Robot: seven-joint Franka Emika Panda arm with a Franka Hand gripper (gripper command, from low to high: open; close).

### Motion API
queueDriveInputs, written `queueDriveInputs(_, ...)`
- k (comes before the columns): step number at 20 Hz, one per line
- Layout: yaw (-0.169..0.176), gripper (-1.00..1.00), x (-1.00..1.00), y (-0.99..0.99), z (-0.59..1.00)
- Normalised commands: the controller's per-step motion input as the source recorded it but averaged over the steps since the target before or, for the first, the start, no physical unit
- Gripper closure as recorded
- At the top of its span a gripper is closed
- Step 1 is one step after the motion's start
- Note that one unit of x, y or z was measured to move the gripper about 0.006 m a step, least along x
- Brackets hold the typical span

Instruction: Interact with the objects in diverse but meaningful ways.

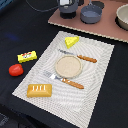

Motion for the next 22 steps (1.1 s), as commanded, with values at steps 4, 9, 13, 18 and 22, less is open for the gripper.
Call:
queueDriveInputs(4,0.000,1.00,0.22,0.13,-0.15)
queueDriveInputs(9,0.000,-1.00,0.18,0.11,-0.14)
queueDriveInputs(13,0.000,-1.00,0.11,0.10,-0.05)
queueDriveInputs(18,0.000,-1.00,0.04,0.20,0.28)
queueDriveInputs(22,-0.005,-1.00,0.00,0.26,0.88)
